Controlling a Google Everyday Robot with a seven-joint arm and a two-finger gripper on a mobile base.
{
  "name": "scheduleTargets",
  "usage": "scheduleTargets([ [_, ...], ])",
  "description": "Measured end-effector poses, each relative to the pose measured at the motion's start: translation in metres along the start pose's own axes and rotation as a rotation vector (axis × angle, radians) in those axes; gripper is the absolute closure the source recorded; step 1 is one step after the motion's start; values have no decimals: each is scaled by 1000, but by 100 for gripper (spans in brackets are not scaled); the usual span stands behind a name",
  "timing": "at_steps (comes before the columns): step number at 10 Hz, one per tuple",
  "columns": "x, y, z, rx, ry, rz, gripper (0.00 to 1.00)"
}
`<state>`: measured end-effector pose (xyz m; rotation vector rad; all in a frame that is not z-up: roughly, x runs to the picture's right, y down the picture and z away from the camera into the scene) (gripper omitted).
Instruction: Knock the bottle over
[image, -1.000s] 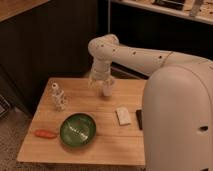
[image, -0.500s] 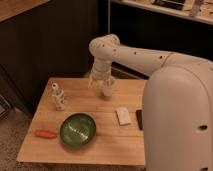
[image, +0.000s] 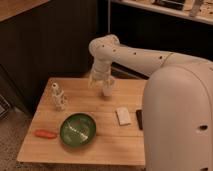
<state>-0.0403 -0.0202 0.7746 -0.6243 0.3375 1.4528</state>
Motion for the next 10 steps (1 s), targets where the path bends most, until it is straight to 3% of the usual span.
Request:
scheduleTargets([
  [1,0,6,-1,-7,-12,-5,35],
  [4,-18,55,0,-76,-69,-53,40],
  [7,-47,94,4,-180,-136,-86,72],
  [9,-63,98,4,-244,-165,-86,93],
  [10,-70,101,5,-268,-172,-85,98],
])
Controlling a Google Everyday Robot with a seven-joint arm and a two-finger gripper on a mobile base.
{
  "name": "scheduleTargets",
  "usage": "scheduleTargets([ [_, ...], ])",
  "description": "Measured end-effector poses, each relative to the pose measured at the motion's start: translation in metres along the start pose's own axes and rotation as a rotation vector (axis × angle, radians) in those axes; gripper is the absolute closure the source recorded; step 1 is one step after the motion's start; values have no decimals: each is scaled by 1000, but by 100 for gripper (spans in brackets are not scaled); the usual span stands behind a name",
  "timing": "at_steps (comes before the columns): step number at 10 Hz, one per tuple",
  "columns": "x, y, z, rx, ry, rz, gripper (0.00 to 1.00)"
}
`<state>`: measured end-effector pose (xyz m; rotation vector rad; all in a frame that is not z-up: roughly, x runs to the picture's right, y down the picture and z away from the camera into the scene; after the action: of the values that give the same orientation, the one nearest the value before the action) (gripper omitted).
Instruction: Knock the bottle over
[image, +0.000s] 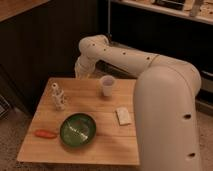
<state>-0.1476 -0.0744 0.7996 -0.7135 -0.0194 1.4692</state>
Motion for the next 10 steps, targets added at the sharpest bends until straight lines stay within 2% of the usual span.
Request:
scheduleTargets([
  [1,-8,6,4,-31,-7,-1,100],
  [2,-20,23,17,-92,-15,-12,100],
  [3,-29,34,26,-133,-19,-21,100],
  [5,-43,50,48,-193,-10,-29,100],
  [7,-57,78,80,-241,46,-54,100],
  [10,-66,96,115,-322,158,-88,100],
])
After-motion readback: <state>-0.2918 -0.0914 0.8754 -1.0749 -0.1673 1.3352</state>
